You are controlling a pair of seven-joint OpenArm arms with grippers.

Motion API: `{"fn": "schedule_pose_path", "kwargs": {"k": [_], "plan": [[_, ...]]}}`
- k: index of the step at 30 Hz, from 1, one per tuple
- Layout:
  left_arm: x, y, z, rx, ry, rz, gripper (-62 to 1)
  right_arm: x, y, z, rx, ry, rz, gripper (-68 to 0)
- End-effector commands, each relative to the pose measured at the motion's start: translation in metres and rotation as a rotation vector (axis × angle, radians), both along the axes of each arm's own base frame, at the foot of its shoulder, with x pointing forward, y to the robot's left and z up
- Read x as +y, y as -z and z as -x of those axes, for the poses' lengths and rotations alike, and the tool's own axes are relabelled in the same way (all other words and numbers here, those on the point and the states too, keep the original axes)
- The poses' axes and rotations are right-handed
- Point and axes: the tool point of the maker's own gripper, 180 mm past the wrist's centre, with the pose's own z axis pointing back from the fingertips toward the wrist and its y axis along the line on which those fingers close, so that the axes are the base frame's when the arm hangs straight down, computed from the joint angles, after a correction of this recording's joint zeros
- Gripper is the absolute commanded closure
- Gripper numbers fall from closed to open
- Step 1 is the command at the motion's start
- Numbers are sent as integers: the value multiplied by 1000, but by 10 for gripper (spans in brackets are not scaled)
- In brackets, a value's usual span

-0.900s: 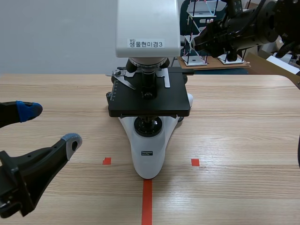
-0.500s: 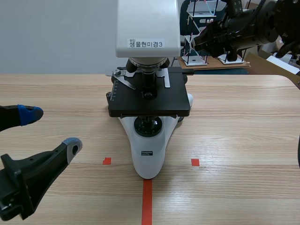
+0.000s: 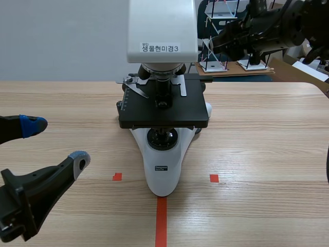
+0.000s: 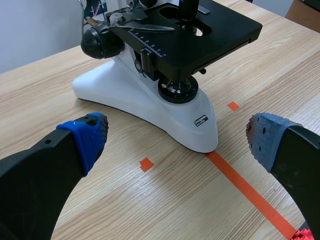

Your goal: Return to the home posture

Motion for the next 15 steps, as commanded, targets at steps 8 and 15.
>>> {"fn": "schedule_pose_path", "kwargs": {"k": [8,15], "plan": [[0,-4,0,-12,-8,21,-581,-26,-1,34,-81,21,-20,-500],[0,-4,0,-11,-8,20,-581,-42,-4,87,-177,58,-103,-635]]}}
